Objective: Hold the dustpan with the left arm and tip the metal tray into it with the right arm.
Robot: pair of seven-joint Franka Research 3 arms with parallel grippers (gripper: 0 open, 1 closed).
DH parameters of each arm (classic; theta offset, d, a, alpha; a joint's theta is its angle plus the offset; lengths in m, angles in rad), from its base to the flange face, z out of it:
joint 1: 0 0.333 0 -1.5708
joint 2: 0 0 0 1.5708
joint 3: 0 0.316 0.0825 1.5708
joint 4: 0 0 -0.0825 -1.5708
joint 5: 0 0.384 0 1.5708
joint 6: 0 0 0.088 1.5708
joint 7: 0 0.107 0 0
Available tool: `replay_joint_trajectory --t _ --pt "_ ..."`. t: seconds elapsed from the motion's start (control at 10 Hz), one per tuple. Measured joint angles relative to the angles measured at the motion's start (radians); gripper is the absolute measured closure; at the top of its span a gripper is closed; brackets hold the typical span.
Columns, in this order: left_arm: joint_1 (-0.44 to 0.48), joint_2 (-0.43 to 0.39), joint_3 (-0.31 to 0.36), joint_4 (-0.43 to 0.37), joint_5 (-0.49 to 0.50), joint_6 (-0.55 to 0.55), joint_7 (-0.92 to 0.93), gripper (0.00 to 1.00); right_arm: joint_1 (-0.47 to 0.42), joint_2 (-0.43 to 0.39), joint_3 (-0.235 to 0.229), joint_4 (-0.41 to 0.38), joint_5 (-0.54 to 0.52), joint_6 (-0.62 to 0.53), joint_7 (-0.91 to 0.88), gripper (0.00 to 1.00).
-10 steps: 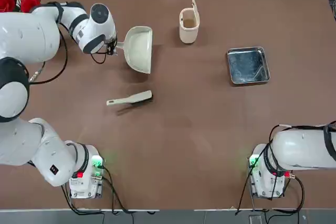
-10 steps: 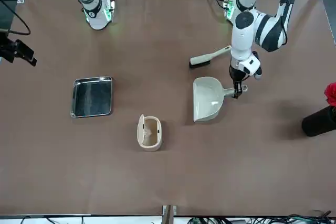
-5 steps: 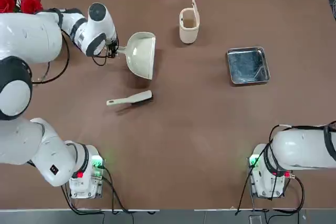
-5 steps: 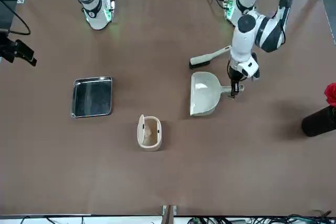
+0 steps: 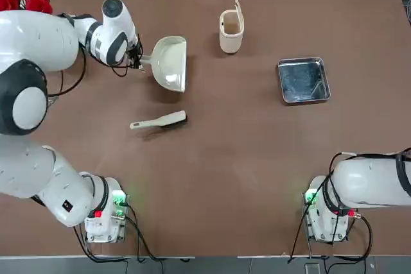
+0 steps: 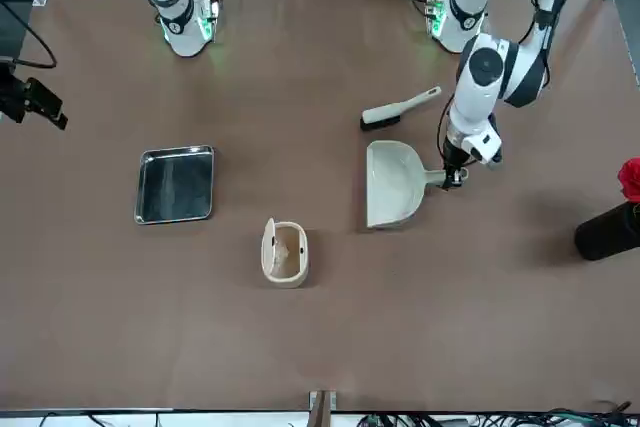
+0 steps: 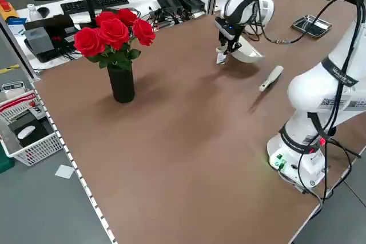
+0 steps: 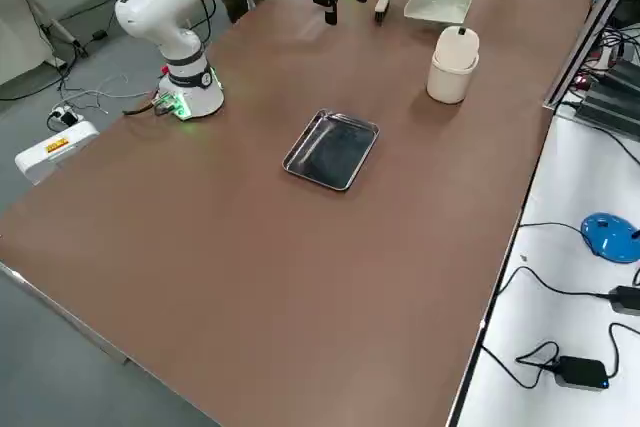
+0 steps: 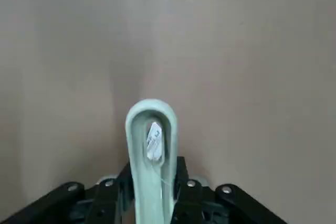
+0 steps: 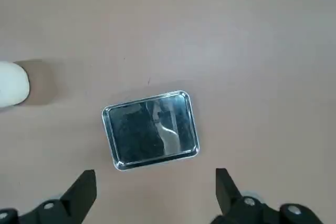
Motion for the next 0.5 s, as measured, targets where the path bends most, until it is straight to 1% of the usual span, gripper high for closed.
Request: replay_joint_trajectory --t 0.2,0.4,0.5 --pt "0.004 0.090 -0.002 0.065 -0.043 0.000 0.065 0.68 -0.002 0.011 -0.003 0.000 0.000 0.024 0.000 0.00" --pt "0.004 0.140 -0.005 0.095 -0.195 -0.014 0.234 0.68 -0.004 0.021 -0.003 0.000 0.000 0.037 0.000 0.00" --pt "0.004 0.143 -0.004 0.109 -0.242 -0.049 0.290 0.68 -0.004 0.021 -0.003 0.000 0.000 0.038 0.000 0.00"
